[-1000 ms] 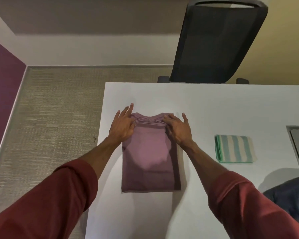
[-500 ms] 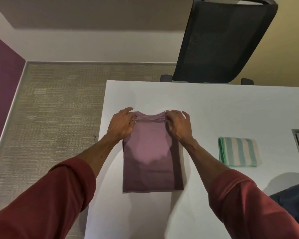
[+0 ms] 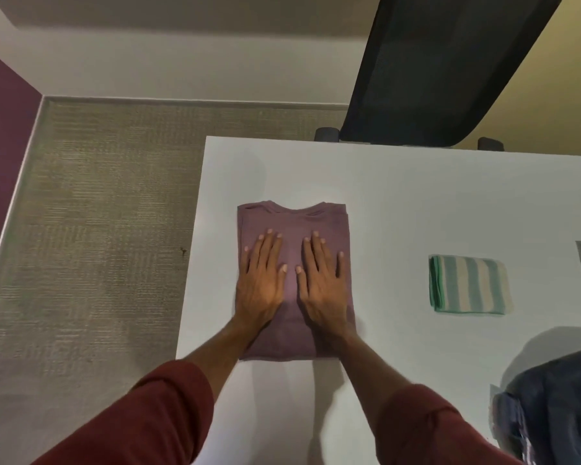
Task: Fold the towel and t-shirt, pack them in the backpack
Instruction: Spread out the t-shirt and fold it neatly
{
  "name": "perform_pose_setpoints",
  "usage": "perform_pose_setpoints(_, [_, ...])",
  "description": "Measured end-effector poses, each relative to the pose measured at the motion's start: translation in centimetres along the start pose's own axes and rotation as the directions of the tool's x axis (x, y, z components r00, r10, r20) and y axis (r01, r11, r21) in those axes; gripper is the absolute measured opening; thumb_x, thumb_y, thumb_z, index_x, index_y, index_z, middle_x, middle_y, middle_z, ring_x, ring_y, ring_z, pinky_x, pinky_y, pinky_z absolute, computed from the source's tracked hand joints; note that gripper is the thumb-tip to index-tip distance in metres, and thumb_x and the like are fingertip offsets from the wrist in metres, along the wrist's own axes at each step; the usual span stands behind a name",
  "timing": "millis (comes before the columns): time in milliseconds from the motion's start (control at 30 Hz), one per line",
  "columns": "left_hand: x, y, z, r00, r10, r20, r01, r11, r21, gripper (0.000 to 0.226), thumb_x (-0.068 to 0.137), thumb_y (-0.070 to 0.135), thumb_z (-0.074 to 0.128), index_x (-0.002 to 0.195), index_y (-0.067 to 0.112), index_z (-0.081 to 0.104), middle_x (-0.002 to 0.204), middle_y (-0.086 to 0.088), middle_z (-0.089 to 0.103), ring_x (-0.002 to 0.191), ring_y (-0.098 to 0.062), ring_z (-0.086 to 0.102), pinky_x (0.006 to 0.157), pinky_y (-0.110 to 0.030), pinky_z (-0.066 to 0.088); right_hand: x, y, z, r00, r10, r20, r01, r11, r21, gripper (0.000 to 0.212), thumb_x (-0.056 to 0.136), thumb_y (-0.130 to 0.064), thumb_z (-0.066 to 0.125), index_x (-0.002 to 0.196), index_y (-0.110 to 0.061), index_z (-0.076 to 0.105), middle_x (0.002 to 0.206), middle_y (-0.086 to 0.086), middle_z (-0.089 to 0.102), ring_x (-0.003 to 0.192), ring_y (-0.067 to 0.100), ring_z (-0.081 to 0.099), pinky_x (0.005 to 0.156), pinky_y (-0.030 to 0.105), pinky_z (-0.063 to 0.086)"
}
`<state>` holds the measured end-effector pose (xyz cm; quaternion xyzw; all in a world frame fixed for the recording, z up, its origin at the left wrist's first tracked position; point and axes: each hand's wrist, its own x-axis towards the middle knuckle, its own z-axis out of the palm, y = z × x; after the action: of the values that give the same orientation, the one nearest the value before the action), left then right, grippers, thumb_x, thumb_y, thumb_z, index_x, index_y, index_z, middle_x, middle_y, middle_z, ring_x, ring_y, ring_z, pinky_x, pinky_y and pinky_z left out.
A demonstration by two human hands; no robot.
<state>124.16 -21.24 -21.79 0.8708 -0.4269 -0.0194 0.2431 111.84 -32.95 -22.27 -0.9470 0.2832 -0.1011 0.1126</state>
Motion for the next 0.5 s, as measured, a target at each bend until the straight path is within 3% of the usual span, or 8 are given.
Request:
perform_pose_setpoints(133, [-2.4,-0.1,1.9,0.993,-0.082,0.082,0.075,0.993,0.090,0.064,0.116,0.035,0.040,0.171,0.016,0.016,0.179,-0.007,0.014,0.166,-0.024,0.010,0.131,-0.055,0.019,-0.7,0.3,0.4,0.991,0.067,0.113,-0.063,0.997,-0.042,0.064,0.118,-0.039,0.032,0.173,-0.014,0.012,0.181,0.008,0.007,0.168,0.023,0.003,0.131,0.060,0.015])
perform_pose_setpoints(500, [-6.6,1.2,2.7,0.979,-0.104,0.176,0.068,0.977,0.200,0.063,0.116,0.041,0.031,0.172,0.021,0.010,0.180,-0.007,0.006,0.167,-0.026,0.003,0.132,-0.055,0.013,-6.4,0.3,-0.5,0.976,0.132,0.176,-0.114,0.988,-0.109,0.066,0.116,-0.046,0.027,0.174,-0.022,0.007,0.182,0.003,0.003,0.168,0.020,0.000,0.133,0.055,0.014])
